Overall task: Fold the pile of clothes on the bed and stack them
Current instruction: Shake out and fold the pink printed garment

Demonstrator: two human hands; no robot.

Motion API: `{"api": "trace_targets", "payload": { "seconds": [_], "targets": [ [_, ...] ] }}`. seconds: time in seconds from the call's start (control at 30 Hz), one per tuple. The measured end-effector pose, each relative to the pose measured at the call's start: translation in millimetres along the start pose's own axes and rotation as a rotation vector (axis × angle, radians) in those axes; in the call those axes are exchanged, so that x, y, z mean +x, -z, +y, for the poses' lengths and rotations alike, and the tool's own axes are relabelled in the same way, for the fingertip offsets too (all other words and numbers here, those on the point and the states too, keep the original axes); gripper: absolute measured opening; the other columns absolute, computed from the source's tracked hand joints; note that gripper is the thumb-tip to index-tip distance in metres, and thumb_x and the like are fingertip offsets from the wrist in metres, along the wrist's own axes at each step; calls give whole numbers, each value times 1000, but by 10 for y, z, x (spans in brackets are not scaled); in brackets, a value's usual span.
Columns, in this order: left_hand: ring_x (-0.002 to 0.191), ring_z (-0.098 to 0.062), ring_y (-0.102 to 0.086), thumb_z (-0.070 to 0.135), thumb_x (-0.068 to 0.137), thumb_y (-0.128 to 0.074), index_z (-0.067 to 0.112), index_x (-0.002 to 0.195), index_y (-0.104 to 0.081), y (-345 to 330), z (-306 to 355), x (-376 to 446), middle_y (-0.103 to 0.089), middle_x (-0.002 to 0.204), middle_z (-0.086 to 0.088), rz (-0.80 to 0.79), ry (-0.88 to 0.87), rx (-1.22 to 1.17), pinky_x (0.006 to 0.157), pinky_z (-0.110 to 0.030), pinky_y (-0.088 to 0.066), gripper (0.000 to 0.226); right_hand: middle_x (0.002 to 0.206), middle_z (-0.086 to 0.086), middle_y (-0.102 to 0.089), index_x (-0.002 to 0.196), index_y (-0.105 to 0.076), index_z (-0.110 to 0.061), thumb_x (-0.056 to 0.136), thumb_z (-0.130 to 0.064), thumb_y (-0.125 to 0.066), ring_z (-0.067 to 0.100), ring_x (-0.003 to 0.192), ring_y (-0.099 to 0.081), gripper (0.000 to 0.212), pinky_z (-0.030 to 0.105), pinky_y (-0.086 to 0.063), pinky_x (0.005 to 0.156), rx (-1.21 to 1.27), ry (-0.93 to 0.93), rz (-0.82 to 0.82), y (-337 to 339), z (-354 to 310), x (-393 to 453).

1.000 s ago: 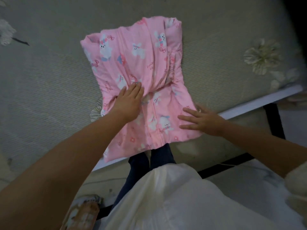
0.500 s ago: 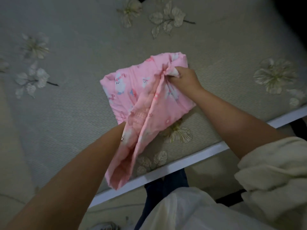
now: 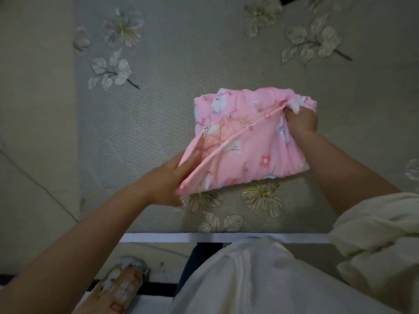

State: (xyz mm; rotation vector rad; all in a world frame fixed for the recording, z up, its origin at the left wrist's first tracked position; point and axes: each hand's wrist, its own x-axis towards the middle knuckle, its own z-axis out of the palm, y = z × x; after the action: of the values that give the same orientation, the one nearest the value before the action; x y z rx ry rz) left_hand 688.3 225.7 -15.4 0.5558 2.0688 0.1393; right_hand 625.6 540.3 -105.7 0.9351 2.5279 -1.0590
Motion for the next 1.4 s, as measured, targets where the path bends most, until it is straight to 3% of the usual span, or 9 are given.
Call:
{"api": "trace_targets", "payload": {
  "seconds": [0.1,0.17,0.3,0.53,0.73,0.9,1.1,1.3,1.4],
  "targets": [
    [106,-29,-54,2,78,-49,39,143,-21,12,76,29,-47,135,-9,406,70,-70,73,-35,-47,79,115,24,-60,109,-60,7,94,-13,-43,31,108,-55,30,20,-33,77,62,-60,13,3,-4,44],
    [98,-34,-60,-2,76,-46,20,129,-52,197,128,125,-63,115,-15,704,66,-212,73,-39,-47,58,117,25,-58,110,-59,7,94,-12,-41,32,108,-55,30,22,-32,73,84,-132,35,17,23,72],
    [103,-34,-56,0,76,-47,8,115,-62,709,134,584,-63,111,-18,889,97,-308,81,-35,-41,43,124,19,-56,117,-56,1,94,-15,-43,29,112,-53,31,20,-32,73,173,-274,111,82,183,7],
    [105,-32,-54,25,84,-38,16,118,-61,1226,355,1674,-61,109,-15,706,-18,-140,84,-39,-40,42,122,24,-55,119,-56,2,95,-25,-44,35,113,-53,37,38,-42,97,235,-422,178,250,493,-102],
    [116,-30,-51,4,85,-51,10,125,-55,1467,643,2193,-57,127,-13,699,-203,-241,90,-31,-32,41,105,16,-59,110,-60,-5,92,-34,-51,21,92,-54,35,31,-41,76,556,-602,305,295,758,-344],
    [110,-32,-48,22,91,-47,37,143,-25,1685,1124,2522,-51,117,-12,332,-303,262,87,-36,-36,58,96,16,-59,103,-62,-4,93,-38,-49,25,90,-56,38,36,-45,77,569,-675,363,353,1006,-511],
    [119,-33,-45,27,97,-31,26,128,-48,1519,1529,2931,-47,126,-12,157,-72,586,98,-41,-34,36,114,23,-60,113,-59,0,96,-35,-43,33,107,-55,42,29,-35,79,581,-754,536,506,1253,-414],
    [125,-24,-43,15,94,-43,19,135,-45,1553,1500,3167,-48,138,-7,11,-195,274,97,-19,-27,41,121,27,-55,118,-55,4,98,-35,-37,39,113,-52,47,37,-39,90,512,-937,591,585,1638,-203],
    [110,-30,-54,21,88,-58,17,131,-50,1681,1412,3096,-59,122,-14,136,-200,209,83,-26,-36,44,121,30,-54,118,-53,6,98,-35,-36,41,114,-50,49,43,-37,96,342,-952,540,570,1682,-117]
  ]
}}
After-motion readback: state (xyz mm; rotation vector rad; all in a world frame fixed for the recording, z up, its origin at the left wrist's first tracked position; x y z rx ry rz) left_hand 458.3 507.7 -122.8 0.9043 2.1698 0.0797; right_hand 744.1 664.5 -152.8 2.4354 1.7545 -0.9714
